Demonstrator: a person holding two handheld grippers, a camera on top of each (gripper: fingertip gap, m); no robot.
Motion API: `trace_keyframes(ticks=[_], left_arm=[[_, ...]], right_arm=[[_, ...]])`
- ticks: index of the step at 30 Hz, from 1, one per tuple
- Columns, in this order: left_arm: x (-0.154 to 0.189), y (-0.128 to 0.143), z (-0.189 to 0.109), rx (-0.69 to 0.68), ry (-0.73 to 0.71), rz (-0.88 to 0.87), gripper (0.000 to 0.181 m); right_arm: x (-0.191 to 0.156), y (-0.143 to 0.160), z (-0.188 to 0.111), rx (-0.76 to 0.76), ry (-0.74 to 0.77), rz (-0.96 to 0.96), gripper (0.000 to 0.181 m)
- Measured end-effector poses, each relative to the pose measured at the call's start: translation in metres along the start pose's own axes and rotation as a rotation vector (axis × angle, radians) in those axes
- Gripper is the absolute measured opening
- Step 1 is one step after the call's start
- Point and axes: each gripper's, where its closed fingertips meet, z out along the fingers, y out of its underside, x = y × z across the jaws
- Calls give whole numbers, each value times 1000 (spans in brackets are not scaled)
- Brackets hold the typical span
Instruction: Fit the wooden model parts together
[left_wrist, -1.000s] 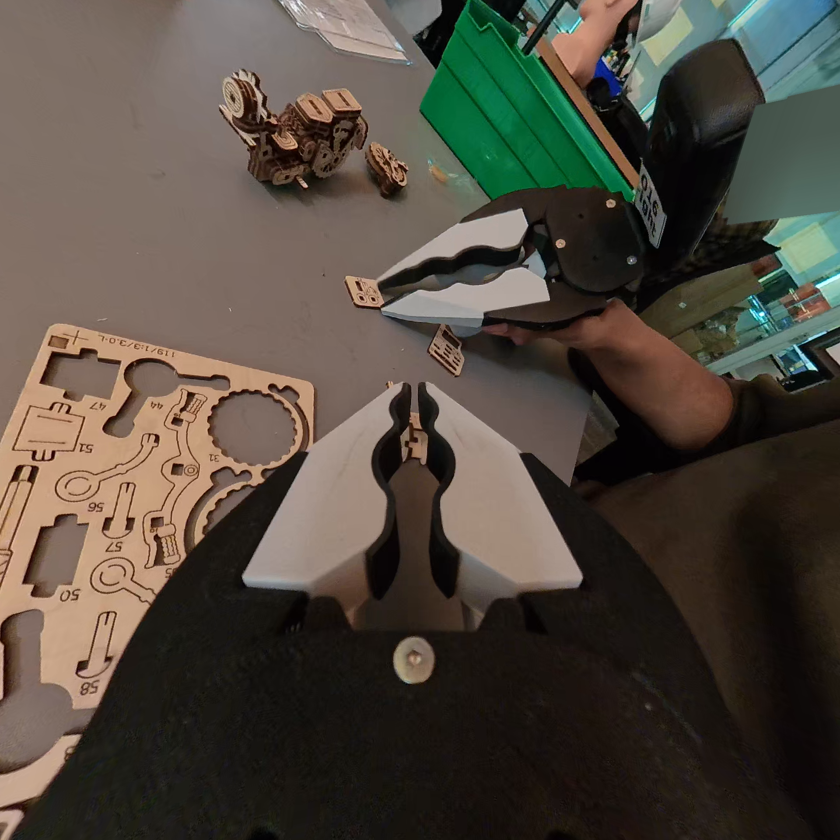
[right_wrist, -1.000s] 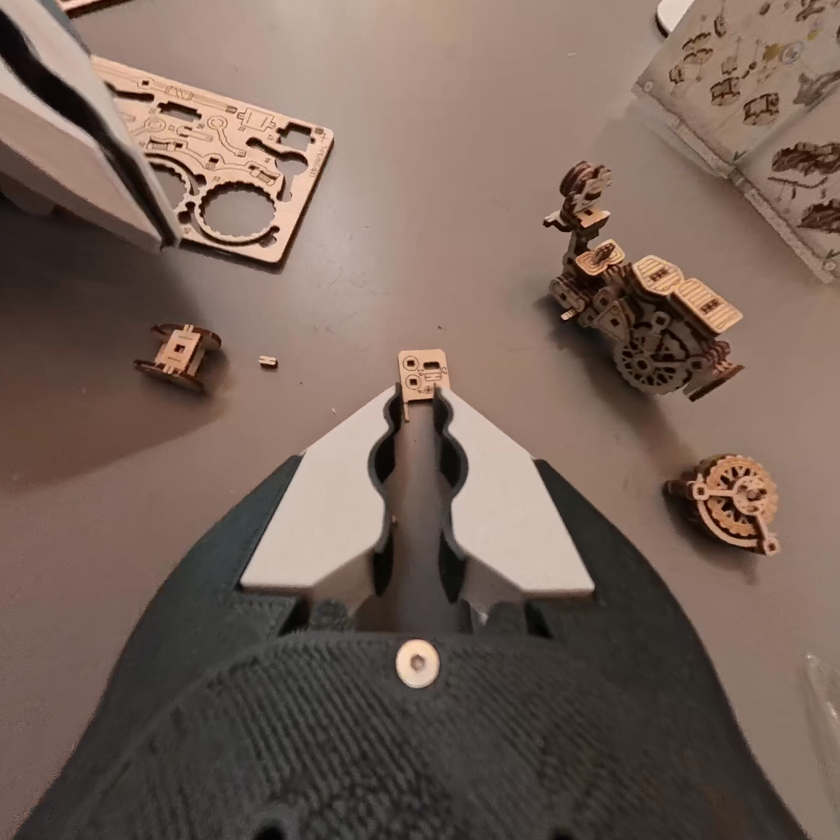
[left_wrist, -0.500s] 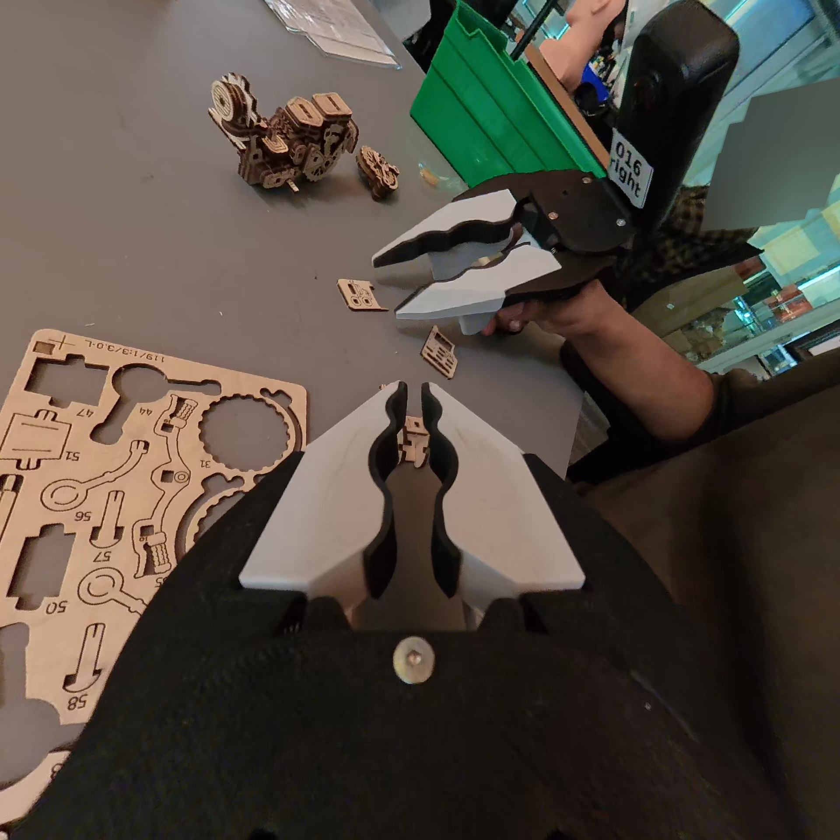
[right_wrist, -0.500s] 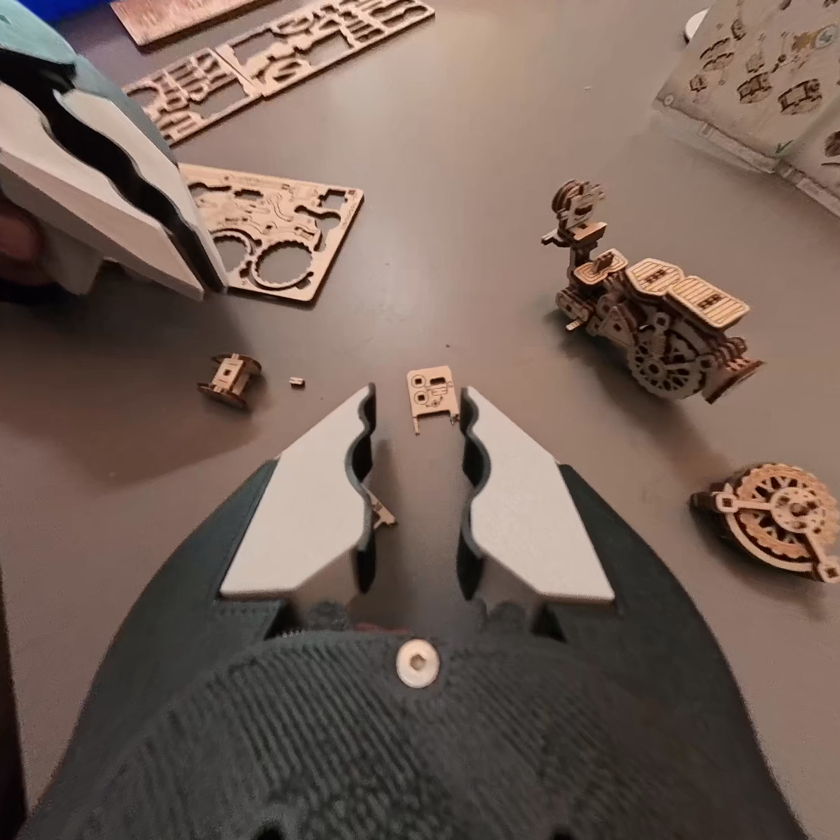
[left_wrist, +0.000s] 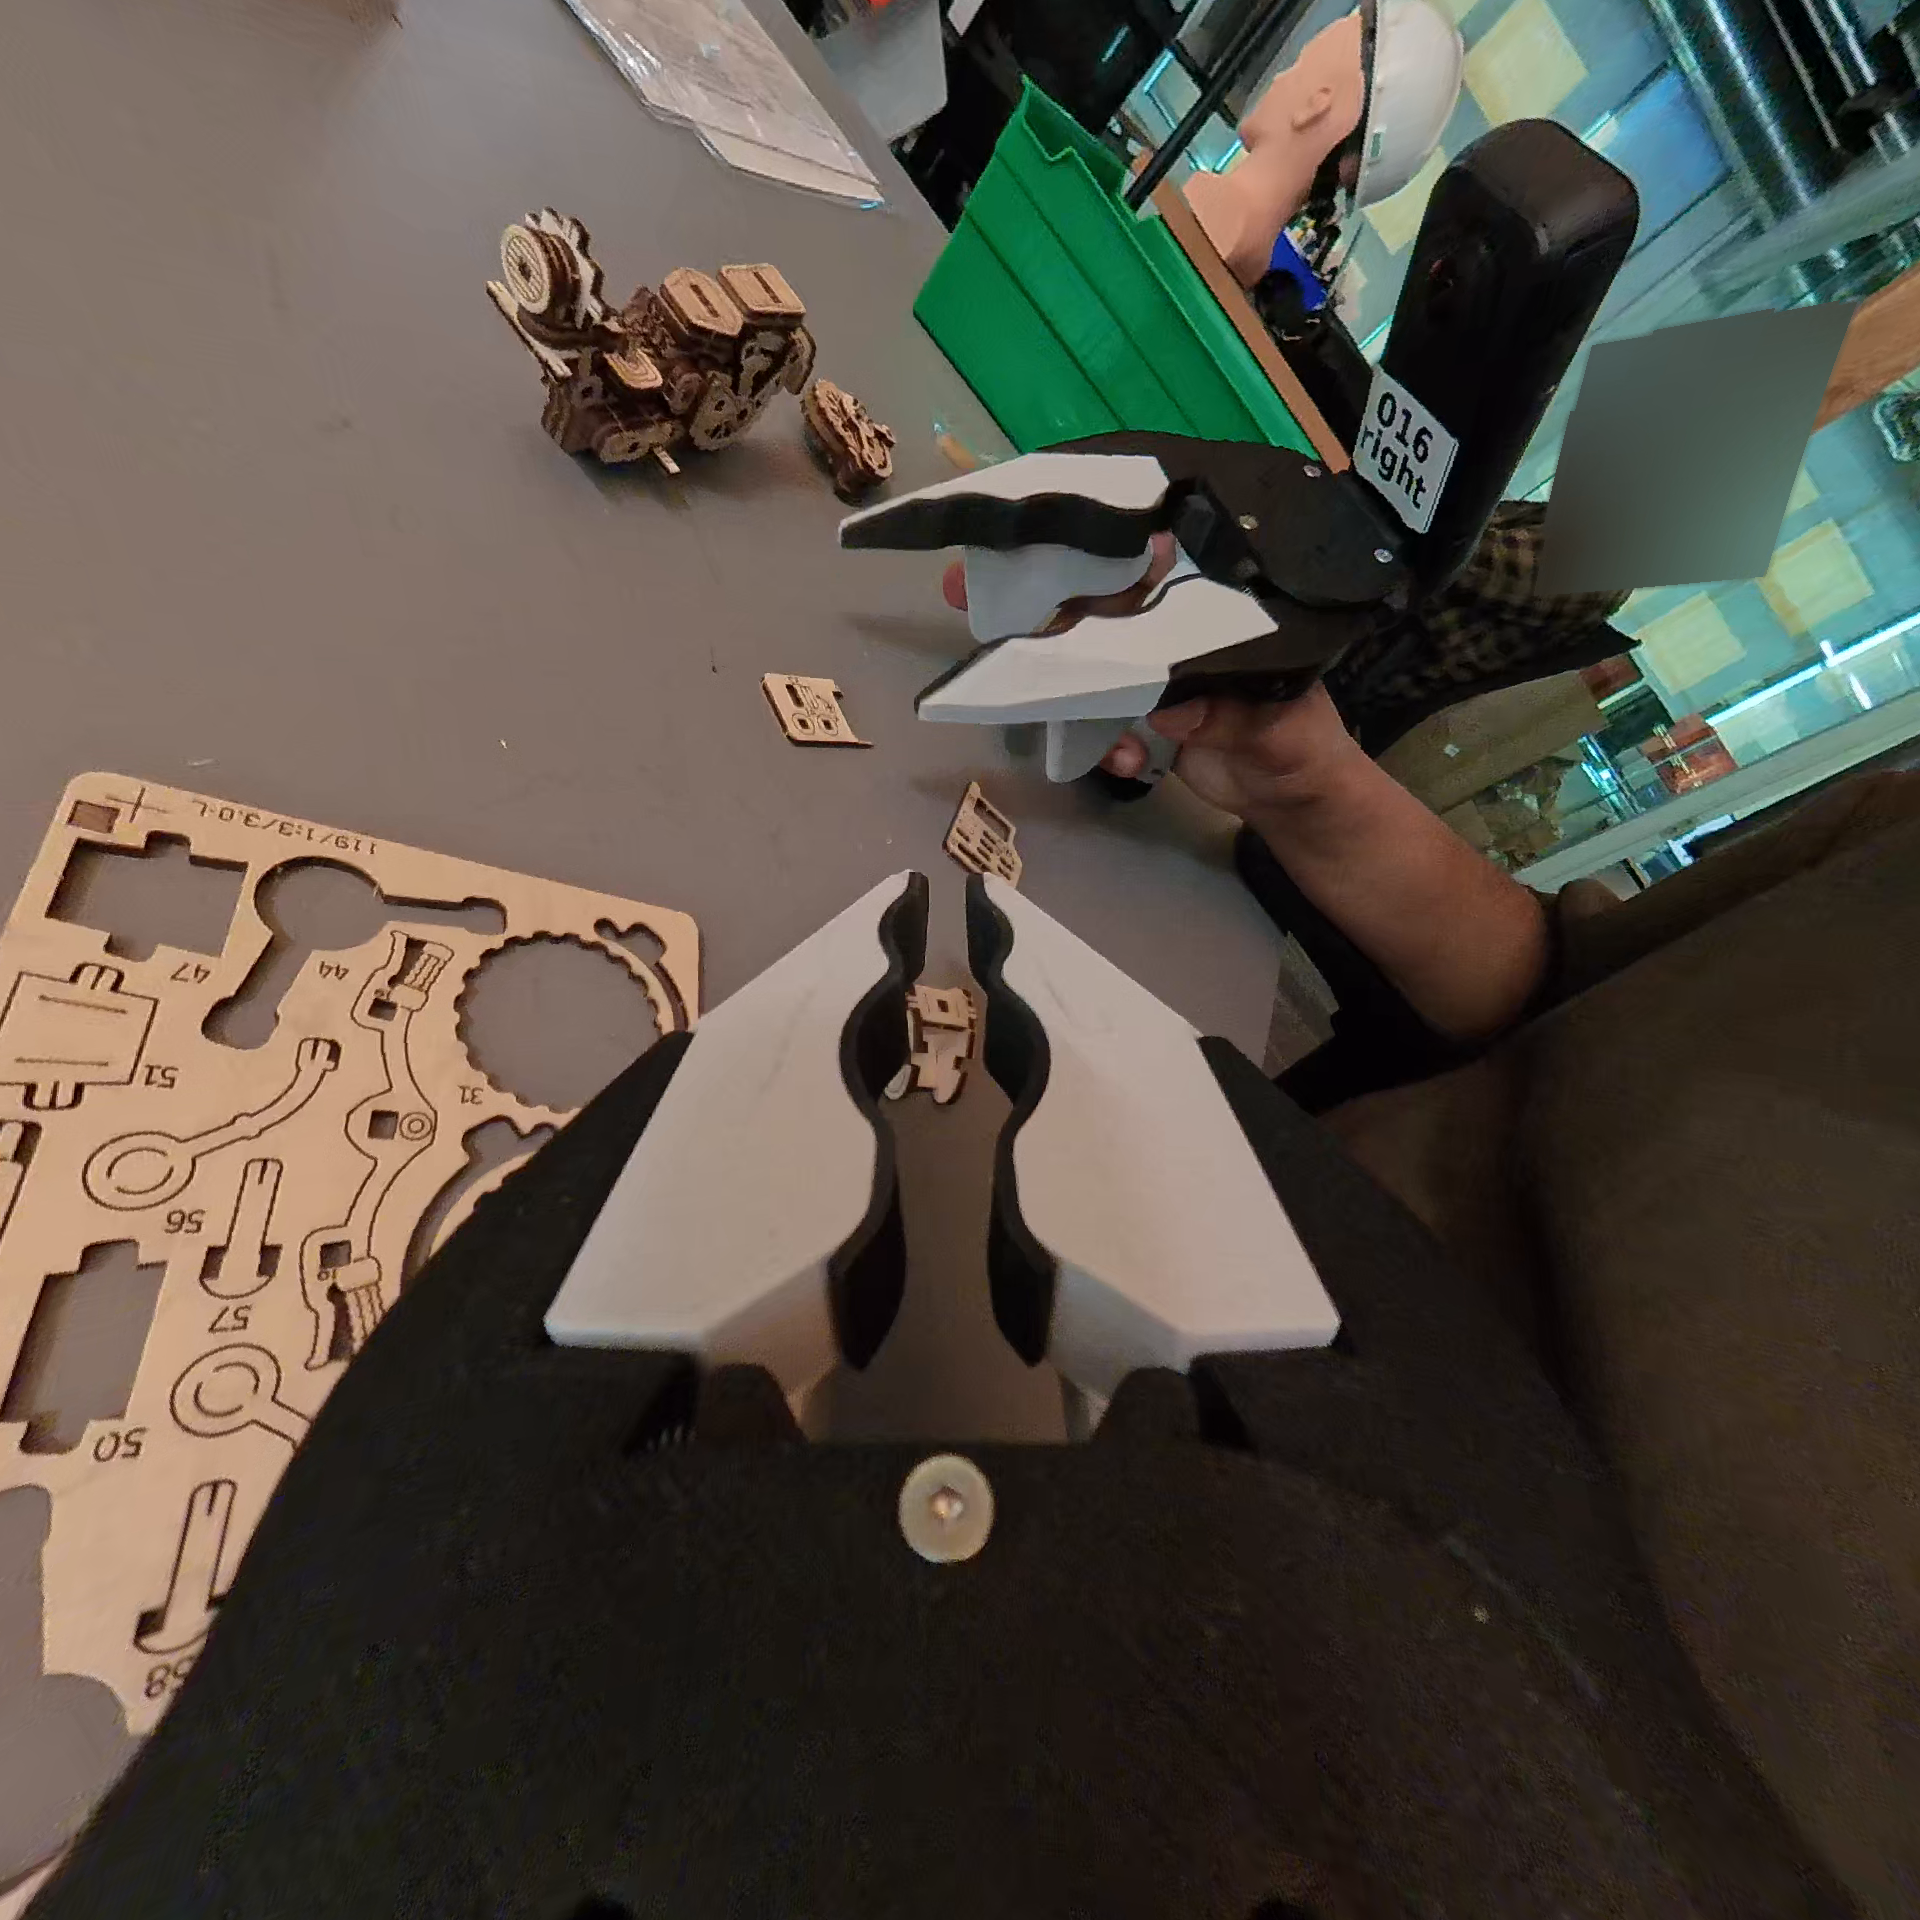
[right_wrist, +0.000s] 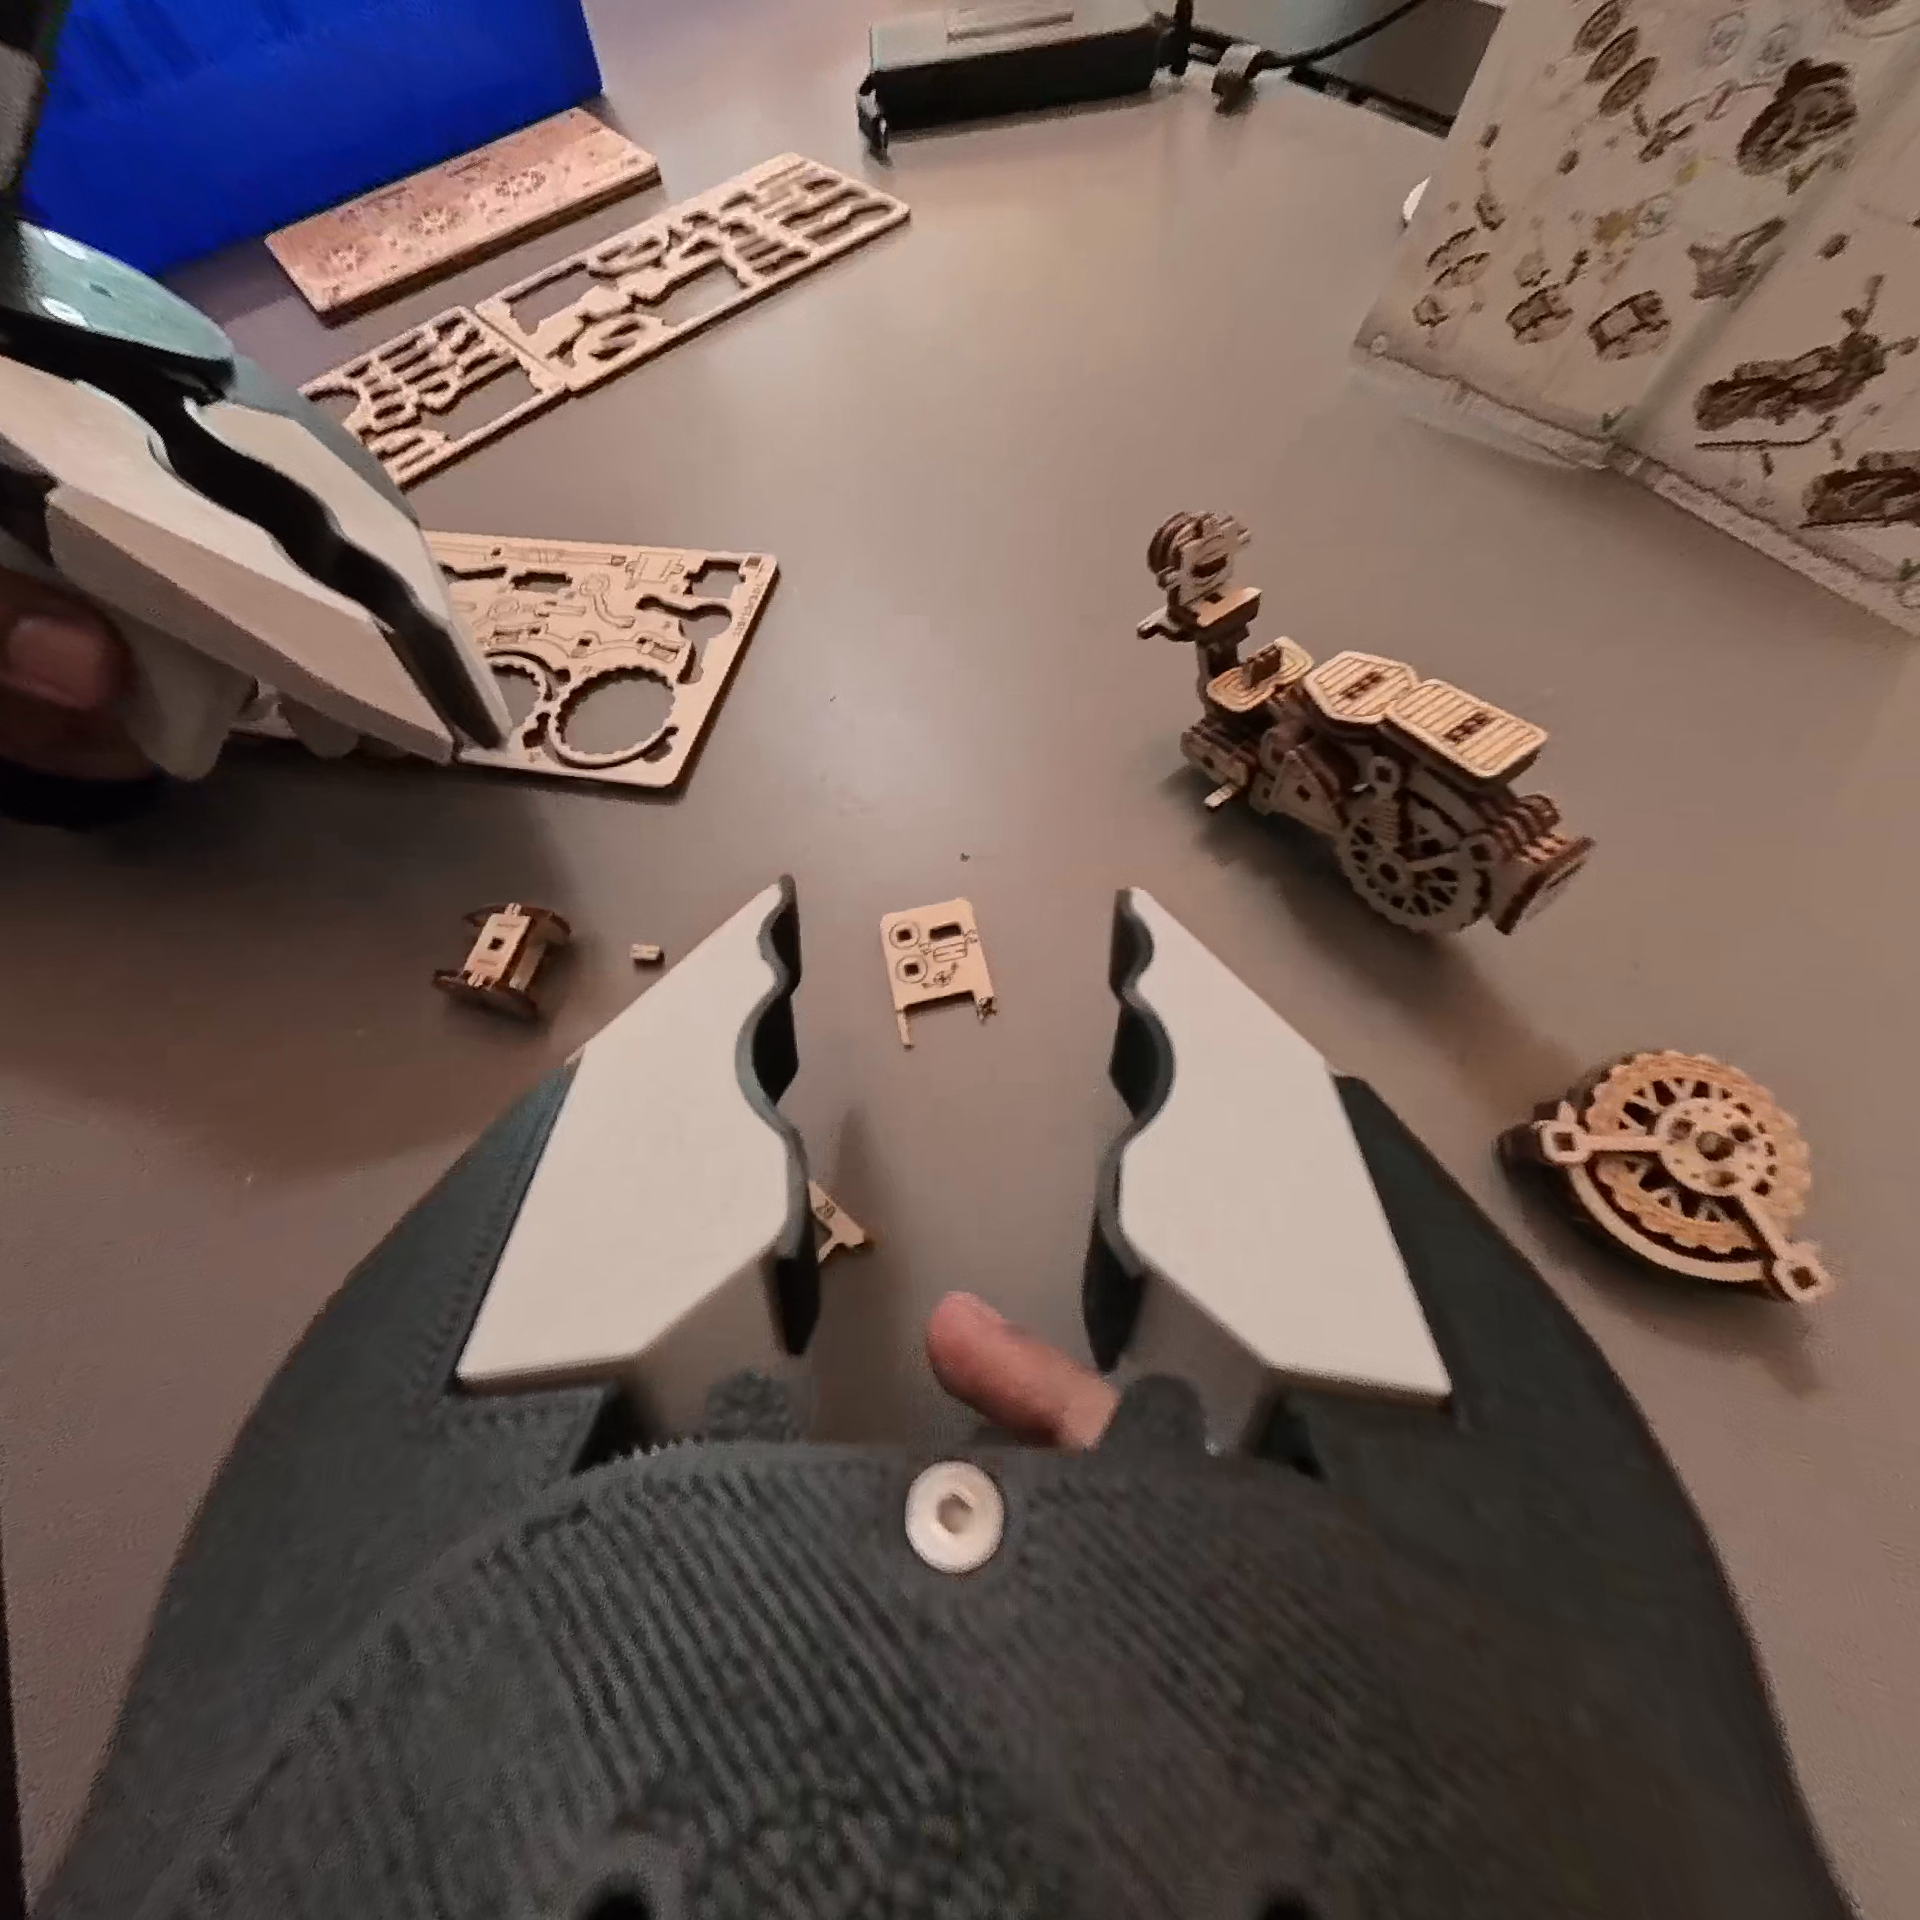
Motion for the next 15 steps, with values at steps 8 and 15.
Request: trace_keyframes(ticks=[8, 15], left_arm=[[0, -8, -3, 35, 8, 15, 8], [3, -10, -5, 55, 24, 7, 11]], right_arm=[[6, -2, 0, 11, 11, 41, 55], [2, -10, -2, 65, -9, 62, 30]])
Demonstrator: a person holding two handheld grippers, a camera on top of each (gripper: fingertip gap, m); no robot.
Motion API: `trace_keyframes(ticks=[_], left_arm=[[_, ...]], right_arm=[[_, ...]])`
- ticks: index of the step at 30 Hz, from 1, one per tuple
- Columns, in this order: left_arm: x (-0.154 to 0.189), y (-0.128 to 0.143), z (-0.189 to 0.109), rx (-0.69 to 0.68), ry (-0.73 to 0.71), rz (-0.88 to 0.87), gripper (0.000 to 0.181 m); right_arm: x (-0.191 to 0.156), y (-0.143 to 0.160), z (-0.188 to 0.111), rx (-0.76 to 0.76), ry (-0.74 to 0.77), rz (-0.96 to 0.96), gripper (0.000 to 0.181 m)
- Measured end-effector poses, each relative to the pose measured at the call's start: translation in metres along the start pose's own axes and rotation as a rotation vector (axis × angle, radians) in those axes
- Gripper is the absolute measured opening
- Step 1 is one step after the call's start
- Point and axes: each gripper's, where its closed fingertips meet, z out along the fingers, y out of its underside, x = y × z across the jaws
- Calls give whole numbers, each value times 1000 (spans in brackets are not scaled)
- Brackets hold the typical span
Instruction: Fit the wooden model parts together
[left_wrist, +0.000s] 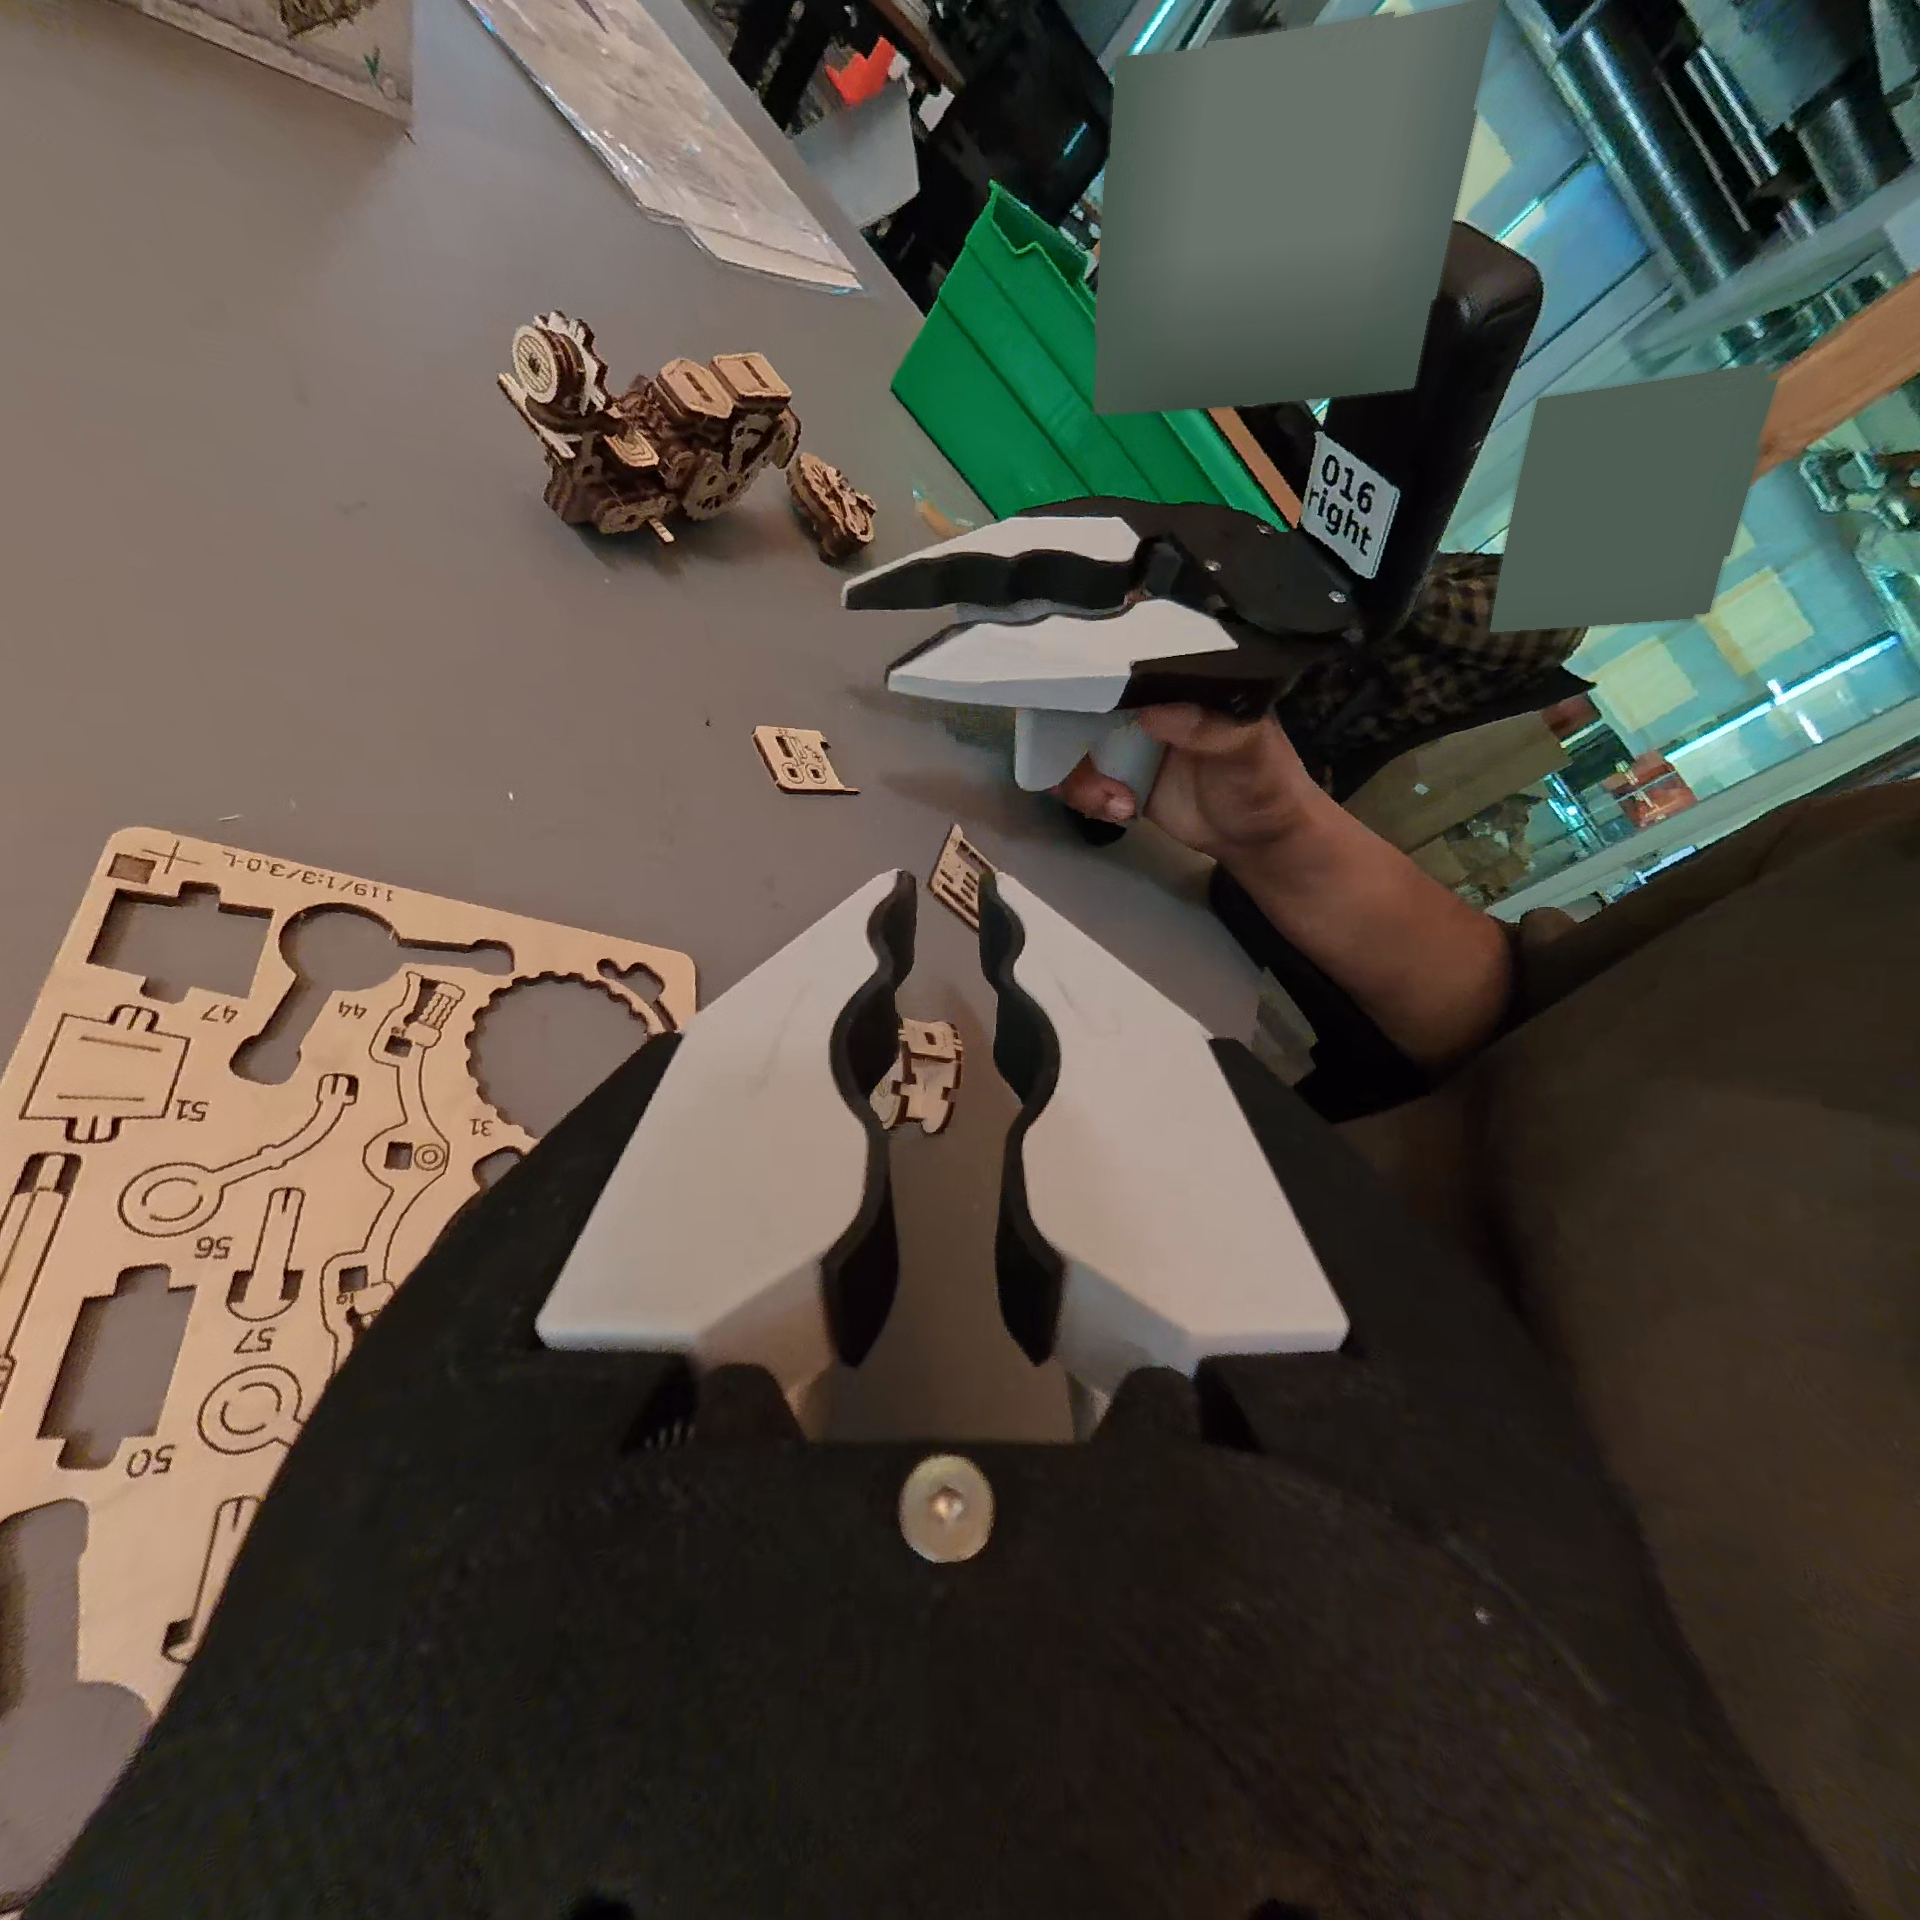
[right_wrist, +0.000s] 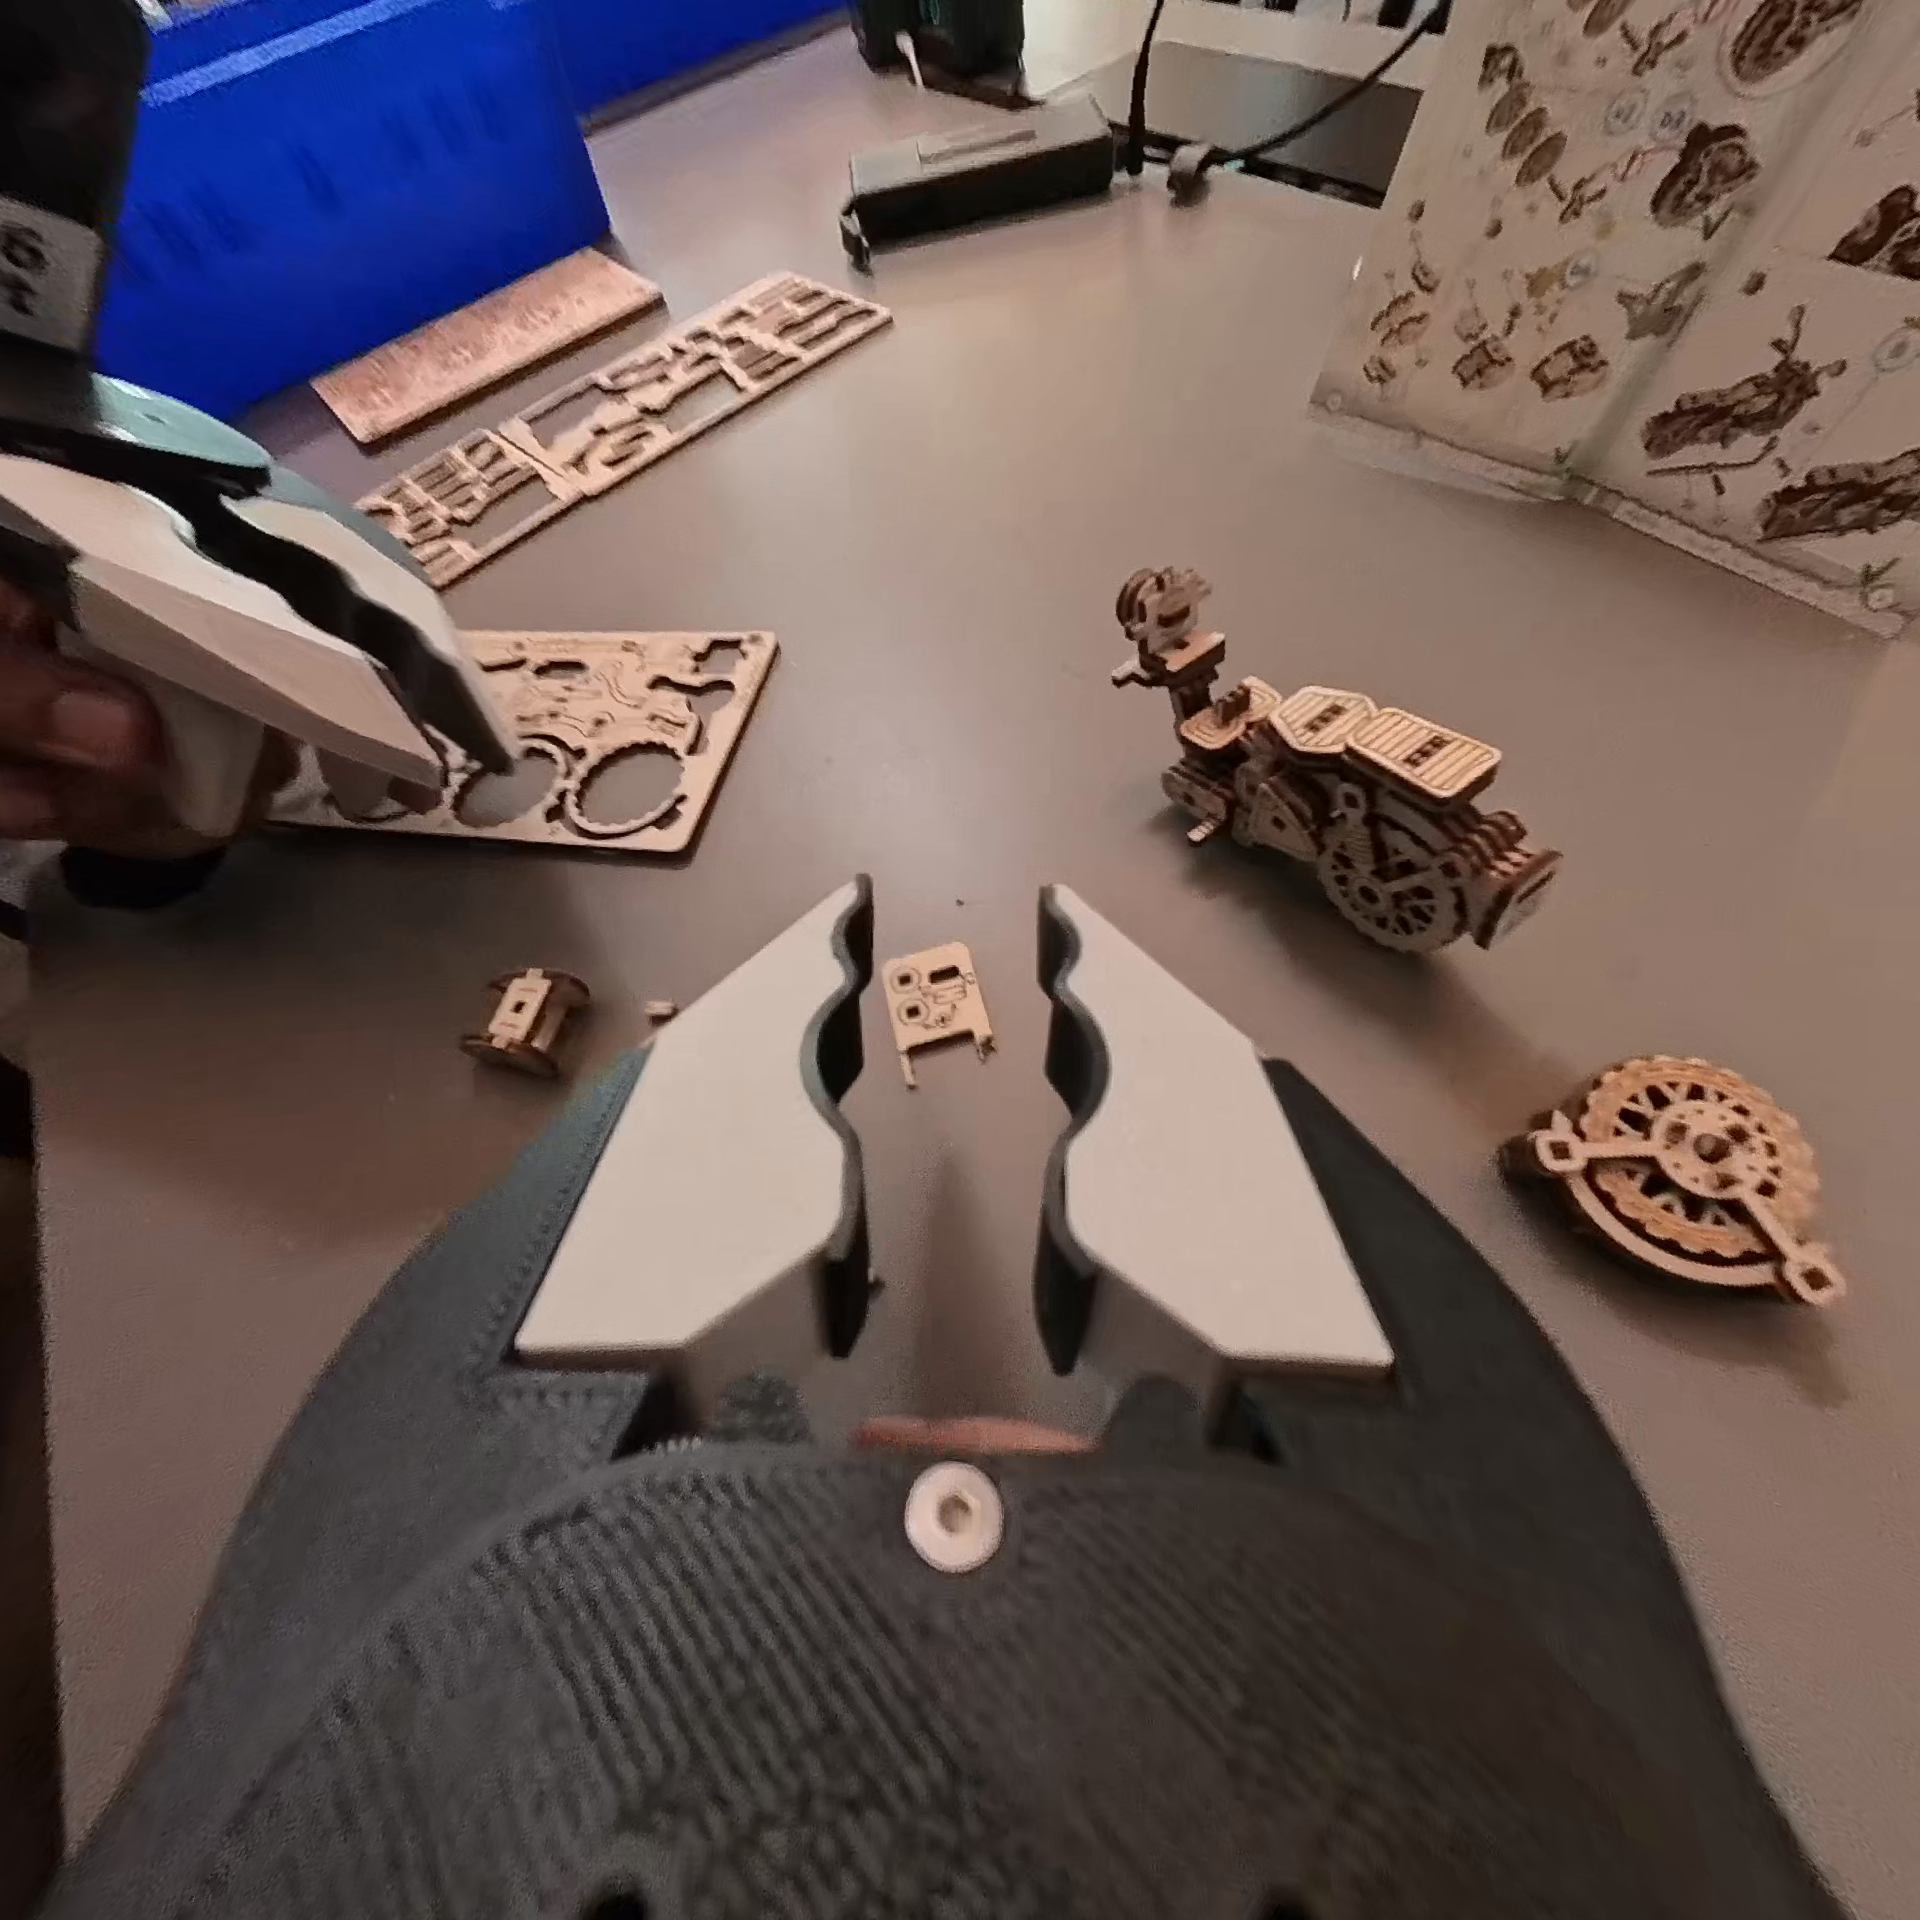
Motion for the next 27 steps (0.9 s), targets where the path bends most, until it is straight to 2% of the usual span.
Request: trace_keyframes(ticks=[7, 13, 23, 27], left_arm=[[0, -1, 1, 8, -12, 10, 14], [4, 2, -2, 8, -3, 4, 15], [6, 5, -3, -2, -4, 16, 15], [7, 7, -2, -8, 2, 13, 15]], right_arm=[[-13, -12, -6, 83, -137, 120, 13], [-27, -14, -5, 91, -225, 166, 18], [-37, -11, -1, 70, -224, 121, 20], [-32, -14, -2, 90, -191, 96, 13]])
